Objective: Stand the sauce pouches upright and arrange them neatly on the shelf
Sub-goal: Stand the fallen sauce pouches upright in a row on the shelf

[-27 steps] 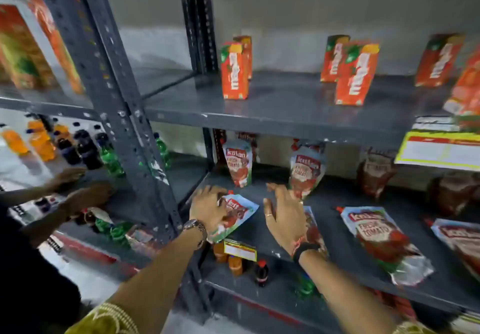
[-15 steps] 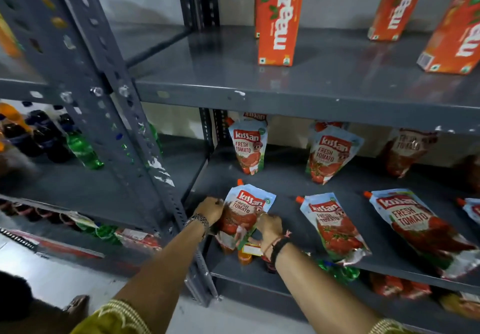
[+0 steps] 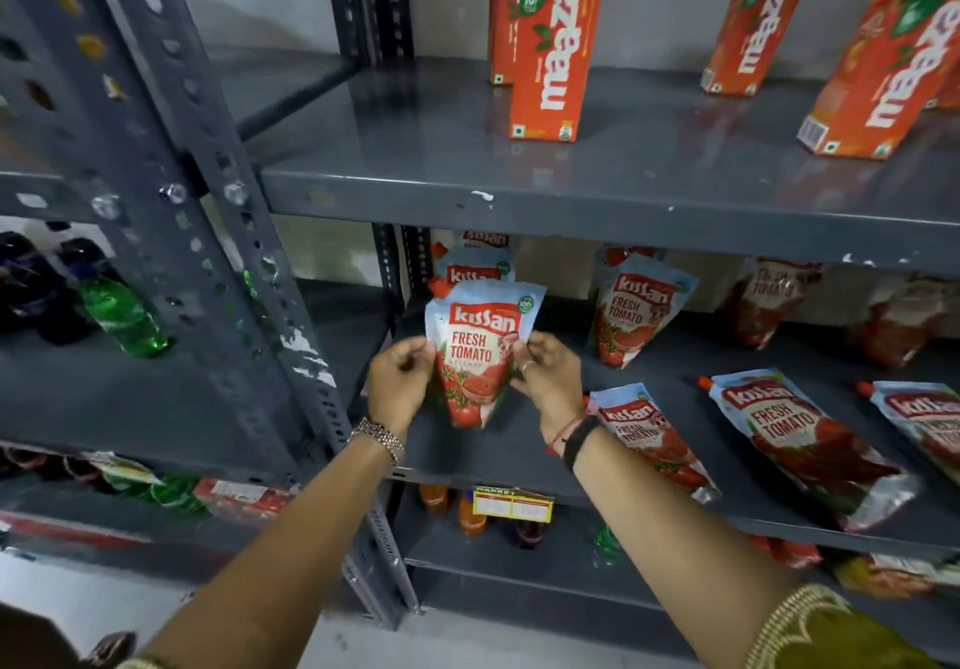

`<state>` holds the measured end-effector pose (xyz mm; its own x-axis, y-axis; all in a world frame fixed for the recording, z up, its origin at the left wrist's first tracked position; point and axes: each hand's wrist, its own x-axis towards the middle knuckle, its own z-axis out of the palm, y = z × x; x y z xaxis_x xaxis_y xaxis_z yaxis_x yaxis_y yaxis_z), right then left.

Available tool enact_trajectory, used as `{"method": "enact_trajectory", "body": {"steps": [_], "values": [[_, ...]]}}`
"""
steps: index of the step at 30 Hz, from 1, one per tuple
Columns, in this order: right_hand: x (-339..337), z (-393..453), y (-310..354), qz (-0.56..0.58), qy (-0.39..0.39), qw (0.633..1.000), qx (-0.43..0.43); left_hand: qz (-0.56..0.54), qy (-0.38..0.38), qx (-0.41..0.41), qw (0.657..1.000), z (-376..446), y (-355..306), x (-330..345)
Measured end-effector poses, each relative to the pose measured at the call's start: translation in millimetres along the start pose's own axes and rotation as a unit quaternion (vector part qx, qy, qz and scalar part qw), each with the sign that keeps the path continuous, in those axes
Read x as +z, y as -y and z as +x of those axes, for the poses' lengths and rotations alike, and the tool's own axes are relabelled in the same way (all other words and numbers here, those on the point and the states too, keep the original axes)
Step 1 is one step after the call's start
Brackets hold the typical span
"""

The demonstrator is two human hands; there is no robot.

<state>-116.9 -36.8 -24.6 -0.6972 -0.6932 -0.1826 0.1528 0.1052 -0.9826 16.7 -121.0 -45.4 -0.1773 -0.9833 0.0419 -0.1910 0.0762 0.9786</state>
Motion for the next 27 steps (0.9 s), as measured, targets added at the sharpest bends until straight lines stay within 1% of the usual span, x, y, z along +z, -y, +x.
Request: {"method": "enact_trajectory", "body": {"steps": [3, 6, 9, 10, 12, 14, 15, 17, 18, 19, 21, 23, 25, 26, 27], "values": [[8, 8, -8, -0.041, -0.016, 0.999, -0.011, -0.024, -0.024, -0.022, 0.999, -1, 8, 4], [10, 11, -28, -0.064, -0.006, 0.998, 0.007, -0.038, -0.024, -0.078, 0.996, -6, 20, 9], [5, 22, -33, -0.112, 0.004, 0.994, -0.018, -0.033, -0.047, -0.109, 0.992, -11, 24, 15], [0, 26, -29, -0.11, -0.002, 0.994, -0.026, -0.044, -0.062, -0.13, 0.989, -12, 25, 16], [-22, 31, -22, -0.089, -0.017, 0.995, -0.034, -0.1, -0.091, -0.182, 0.974, -24, 32, 21], [-58, 33, -17, -0.17, -0.058, 0.981, -0.075, -0.152, -0.09, -0.225, 0.958, -42, 39, 30], [-81, 37, -18, -0.231, -0.081, 0.965, -0.093, -0.157, -0.069, -0.245, 0.954, -52, 39, 38], [-127, 44, -25, -0.361, -0.106, 0.922, -0.091, -0.141, 0.014, -0.288, 0.947, -68, 32, 58], [-147, 45, -30, -0.401, -0.099, 0.908, -0.068, -0.131, 0.074, -0.312, 0.938, -75, 26, 71], [-161, 45, -35, -0.409, -0.078, 0.909, -0.034, -0.117, 0.134, -0.325, 0.929, -79, 22, 82], [-182, 41, -40, -0.386, -0.034, 0.922, 0.028, -0.065, 0.242, -0.325, 0.912, -88, 11, 109], [-191, 33, -39, -0.332, -0.001, 0.94, 0.078, -0.04, 0.308, -0.321, 0.895, -94, 4, 132], [-199, 30, -43, -0.281, -0.013, 0.953, 0.11, -0.034, 0.347, -0.317, 0.882, -97, 2, 156], [-205, 31, -47, -0.261, -0.024, 0.958, 0.115, -0.018, 0.351, -0.305, 0.885, -96, 2, 166], [-207, 30, -49, -0.237, -0.032, 0.963, 0.127, 0.003, 0.344, -0.28, 0.896, -94, 5, 172]]}}
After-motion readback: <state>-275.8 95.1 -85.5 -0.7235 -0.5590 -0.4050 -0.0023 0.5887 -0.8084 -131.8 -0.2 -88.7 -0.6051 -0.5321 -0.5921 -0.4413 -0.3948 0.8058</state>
